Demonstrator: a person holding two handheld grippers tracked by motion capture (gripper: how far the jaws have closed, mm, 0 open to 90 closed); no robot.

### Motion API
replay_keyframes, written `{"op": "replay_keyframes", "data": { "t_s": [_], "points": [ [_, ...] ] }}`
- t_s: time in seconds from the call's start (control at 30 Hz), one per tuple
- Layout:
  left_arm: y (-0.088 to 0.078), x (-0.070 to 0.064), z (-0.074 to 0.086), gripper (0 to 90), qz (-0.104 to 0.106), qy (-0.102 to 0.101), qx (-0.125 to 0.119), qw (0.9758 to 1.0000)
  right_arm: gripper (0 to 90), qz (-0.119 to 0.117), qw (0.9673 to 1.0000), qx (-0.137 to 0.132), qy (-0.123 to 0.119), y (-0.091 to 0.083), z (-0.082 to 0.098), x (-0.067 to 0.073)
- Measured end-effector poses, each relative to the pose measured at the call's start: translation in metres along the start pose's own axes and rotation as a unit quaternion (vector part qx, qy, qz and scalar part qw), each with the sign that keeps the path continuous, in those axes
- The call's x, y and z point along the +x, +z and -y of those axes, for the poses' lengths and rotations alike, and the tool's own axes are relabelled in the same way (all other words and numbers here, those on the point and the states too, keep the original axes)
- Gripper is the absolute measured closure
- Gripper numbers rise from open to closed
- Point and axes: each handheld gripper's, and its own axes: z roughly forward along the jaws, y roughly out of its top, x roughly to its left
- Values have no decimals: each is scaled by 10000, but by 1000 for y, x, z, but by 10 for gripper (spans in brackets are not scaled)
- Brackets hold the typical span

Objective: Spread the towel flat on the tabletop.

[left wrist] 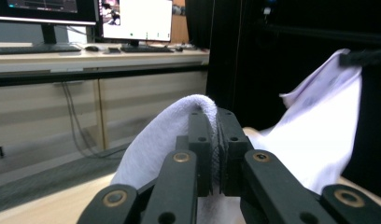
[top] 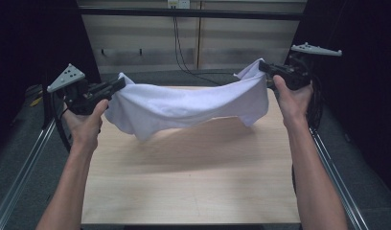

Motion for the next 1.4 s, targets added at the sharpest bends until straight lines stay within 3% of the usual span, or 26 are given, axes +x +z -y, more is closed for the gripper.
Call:
{"op": "replay_keyframes", "data": {
  "t_s": [0.13, 0.27, 0.3, 0.33, 0.37, 0.43, 0.47, 0.5, 0.57, 0.63, 0.7, 0.73, 0.8, 0.87, 0.93, 0.97, 1.0, 1.07, 1.13, 1.17, 1.2, 1.23, 1.27, 1.33, 1.37, 1.4],
  "points": [
    [-10, -7, 42, 864, 241, -198, 254, 9992, 883, 144, 9992, 344, -150, -18, 37, -2],
    [-14, -24, 89, 862, 496, -286, 789, 9952, 882, 162, 9981, 586, 6, -40, 92, -3],
    [-14, -28, 100, 859, 624, -217, 984, 9930, 882, 196, 9972, 715, -51, -46, 107, -1],
    [-12, -33, 110, 855, 623, -27, 1237, 9904, 882, 279, 9958, 847, -183, -51, 124, 2],
    [-9, -36, 120, 853, 637, -2, 1464, 9872, 882, 350, 9930, 1087, -296, -53, 141, 3],
    [-7, -38, 141, 854, 850, -144, 1738, 9810, 882, 315, 9893, 1413, -199, -59, 174, 3],
    [-7, -41, 150, 854, 833, -25, 1894, 9784, 882, 335, 9871, 1557, -185, -63, 188, 4],
    [-7, -42, 159, 853, 863, -49, 1979, 9764, 881, 333, 9862, 1613, -163, -68, 200, 5],
    [-9, -45, 170, 846, 1070, -179, 2117, 9713, 879, 354, 9825, 1821, -175, -77, 220, 9],
    [-14, -51, 175, 805, 1302, -11, 2379, 9625, 861, 366, 9782, 2030, -248, -85, 235, 13],
    [-23, -56, 179, 787, 1371, 10, 2501, 9585, 822, 305, 9750, 2190, -220, -94, 247, 17],
    [-27, -57, 180, 776, 1377, 36, 2520, 9579, 804, 266, 9739, 2250, -149, -99, 252, 19],
    [-34, -57, 180, 744, 1416, 16, 2430, 9596, 745, 244, 9721, 2328, -162, -106, 257, 22],
    [-37, -57, 175, 664, 1392, -19, 2258, 9642, 693, 297, 9712, 2355, -230, -110, 258, 24],
    [-36, -53, 166, 550, 1206, -136, 2026, 9717, 662, 202, 9750, 2196, -275, -110, 252, 25],
    [-36, -53, 166, 531, 1206, -136, 2026, 9717, 641, 217, 9771, 2094, -310, -108, 248, 24],
    [-31, -49, 160, 525, 1056, -99, 1962, 9748, 632, 227, 9780, 2055, -281, -107, 244, 24],
    [-19, -44, 154, 515, 1017, -147, 1921, 9760, 610, 287, 9804, 1920, -345, -99, 233, 23],
    [-10, -42, 152, 523, 1002, -111, 1943, 9757, 610, 267, 9818, 1840, -374, -92, 227, 23],
    [3, -39, 152, 548, 993, -133, 1975, 9752, 609, 148, 9817, 1829, -510, -76, 221, 22],
    [3, -39, 152, 561, 993, -133, 1975, 9752, 617, 45, 9813, 1847, -549, -69, 221, 21],
    [15, -40, 153, 565, 690, 2, 2058, 9762, 619, -118, 9796, 1915, -603, -55, 222, 20],
    [35, -42, 158, 585, 657, 153, 2266, 9716, 618, -113, 9772, 2029, -613, -45, 224, 19],
    [44, -43, 163, 602, 592, 179, 2340, 9703, 617, -133, 9716, 2304, -518, -24, 232, 16],
    [52, -42, 168, 602, 600, 142, 2482, 9667, 617, -133, 9716, 2304, -518, -24, 232, 16],
    [60, -39, 175, 610, 687, 87, 2633, 9622, 614, -94, 9683, 2441, -520, -15, 237, 15]
  ]
}}
